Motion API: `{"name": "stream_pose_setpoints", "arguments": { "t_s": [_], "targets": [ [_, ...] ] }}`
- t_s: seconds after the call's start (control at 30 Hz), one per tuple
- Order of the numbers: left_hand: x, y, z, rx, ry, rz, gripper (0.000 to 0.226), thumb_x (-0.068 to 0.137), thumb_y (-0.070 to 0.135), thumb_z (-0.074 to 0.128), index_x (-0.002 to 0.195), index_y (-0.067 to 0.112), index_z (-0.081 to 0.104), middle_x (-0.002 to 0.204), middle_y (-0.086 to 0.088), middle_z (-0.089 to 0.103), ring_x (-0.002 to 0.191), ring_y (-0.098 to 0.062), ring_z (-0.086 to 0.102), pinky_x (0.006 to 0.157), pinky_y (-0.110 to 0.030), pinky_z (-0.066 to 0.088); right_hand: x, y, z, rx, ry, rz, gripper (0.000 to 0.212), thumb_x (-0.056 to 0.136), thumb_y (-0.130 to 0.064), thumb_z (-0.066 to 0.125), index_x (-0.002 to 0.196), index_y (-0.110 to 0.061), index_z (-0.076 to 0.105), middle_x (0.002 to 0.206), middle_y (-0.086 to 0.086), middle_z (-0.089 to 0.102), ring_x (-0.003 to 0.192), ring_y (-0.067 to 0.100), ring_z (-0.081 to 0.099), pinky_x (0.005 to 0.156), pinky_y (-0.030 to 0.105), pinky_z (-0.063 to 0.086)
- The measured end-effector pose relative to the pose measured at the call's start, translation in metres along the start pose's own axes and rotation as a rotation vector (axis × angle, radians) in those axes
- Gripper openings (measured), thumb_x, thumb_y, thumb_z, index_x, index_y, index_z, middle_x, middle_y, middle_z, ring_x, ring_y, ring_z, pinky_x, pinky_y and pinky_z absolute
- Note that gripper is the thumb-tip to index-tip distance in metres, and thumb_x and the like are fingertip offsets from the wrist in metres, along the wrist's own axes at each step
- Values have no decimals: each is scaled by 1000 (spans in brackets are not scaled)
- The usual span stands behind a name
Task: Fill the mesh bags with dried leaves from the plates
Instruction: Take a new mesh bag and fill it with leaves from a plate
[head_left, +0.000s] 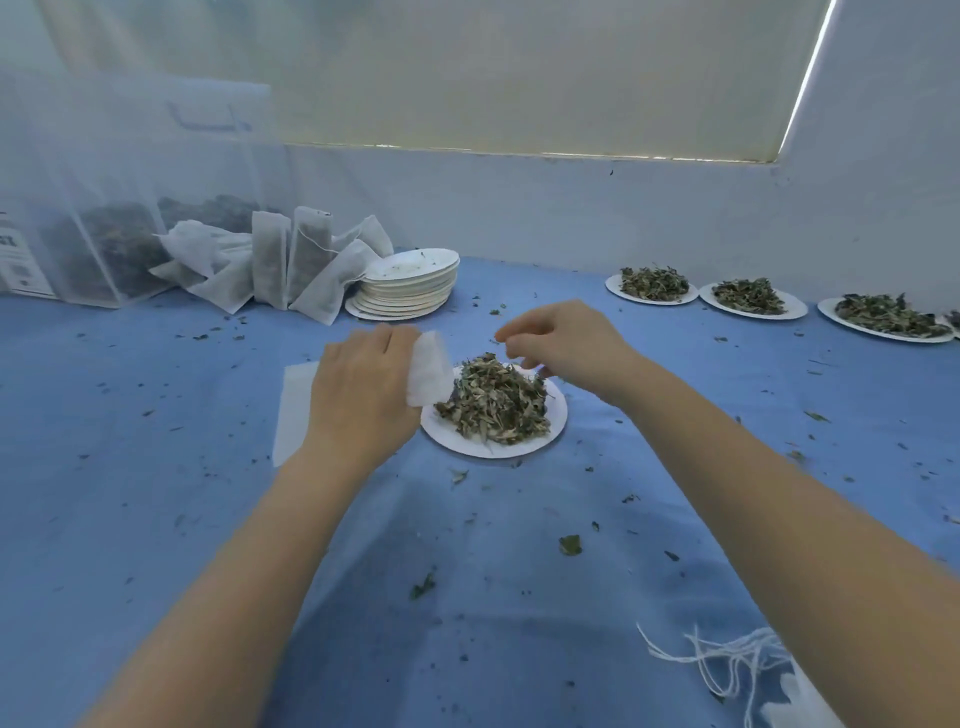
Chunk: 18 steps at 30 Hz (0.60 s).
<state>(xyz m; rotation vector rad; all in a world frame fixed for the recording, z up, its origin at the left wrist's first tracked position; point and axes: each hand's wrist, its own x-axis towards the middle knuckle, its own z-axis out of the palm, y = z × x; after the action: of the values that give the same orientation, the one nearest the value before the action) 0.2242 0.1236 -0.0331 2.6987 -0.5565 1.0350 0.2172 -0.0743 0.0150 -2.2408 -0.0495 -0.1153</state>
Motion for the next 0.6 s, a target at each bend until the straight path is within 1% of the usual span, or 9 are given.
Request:
{"name": "stream_pose_setpoints", "arguments": {
  "t_s": [0.07, 0.1, 0.17, 0.23, 0.3, 0.37, 0.43, 0.5, 0.6],
  "targets": [
    [0, -5, 12, 9, -18, -25, 42, 55, -7, 71, 96, -2, 63, 77, -16, 59, 67, -36, 55, 61, -39, 38, 5, 11, 6, -269, 16, -5, 24, 89, -32, 58, 110, -27, 67, 108, -3, 64, 84, 7, 56, 71, 19, 41],
    [1, -7, 19, 3, -25, -35, 41, 56, -5, 71, 96, -2, 63, 76, -16, 58, 67, -36, 55, 62, -39, 37, 8, 17, 11, -333, 10, 8, 29, 88, -39, 58, 115, -29, 65, 117, -3, 61, 91, 8, 55, 74, 20, 38],
    [3, -9, 26, -13, -29, -35, 39, 57, 0, 71, 96, -1, 63, 75, -14, 57, 68, -35, 54, 63, -39, 36, 10, 26, 18, -345, 22, 42, 39, 85, -47, 59, 120, -32, 61, 127, -2, 54, 104, 12, 51, 80, 24, 34],
    [5, -13, 33, -24, -25, -37, 40, 56, 1, 72, 95, 0, 64, 74, -13, 58, 67, -35, 54, 63, -39, 37, 13, 31, 26, -304, 30, 69, 45, 83, -50, 60, 124, -32, 58, 130, -1, 52, 112, 14, 49, 82, 26, 35],
    [7, -18, 38, -23, -23, -47, 41, 54, 1, 73, 95, 1, 64, 74, -13, 58, 66, -34, 54, 63, -39, 38, 18, 32, 34, -275, 44, 86, 49, 83, -51, 59, 128, -32, 55, 130, 0, 52, 117, 16, 48, 88, 29, 38],
    [9, -21, 43, -25, -20, -50, 43, 54, 1, 73, 95, 1, 64, 75, -13, 58, 67, -34, 54, 64, -39, 38, 21, 31, 41, -261, 84, 89, 49, 82, -52, 58, 127, -33, 55, 127, 0, 53, 115, 18, 50, 88, 32, 42],
    [11, -23, 47, -39, -8, -50, 42, 55, 3, 72, 96, 2, 64, 77, -12, 58, 69, -34, 54, 65, -39, 38, 24, 28, 46, -309, 104, 72, 47, 82, -53, 57, 125, -34, 56, 119, 0, 57, 110, 18, 52, 88, 34, 46],
    [13, -25, 51, -51, 7, -46, 41, 55, 2, 70, 96, 3, 64, 77, -12, 58, 68, -34, 53, 65, -38, 36, 25, 26, 50, -378, 112, 55, 43, 84, -50, 57, 124, -34, 56, 113, -1, 59, 109, 18, 52, 92, 37, 45],
    [14, -26, 57, -59, 4, -52, 43, 54, 0, 69, 97, 4, 63, 77, -11, 57, 69, -34, 52, 67, -37, 34, 26, 28, 52, -462, 140, 32, 31, 89, -39, 55, 116, -26, 63, 108, -1, 64, 108, 20, 54, 96, 38, 42]
  ]
}}
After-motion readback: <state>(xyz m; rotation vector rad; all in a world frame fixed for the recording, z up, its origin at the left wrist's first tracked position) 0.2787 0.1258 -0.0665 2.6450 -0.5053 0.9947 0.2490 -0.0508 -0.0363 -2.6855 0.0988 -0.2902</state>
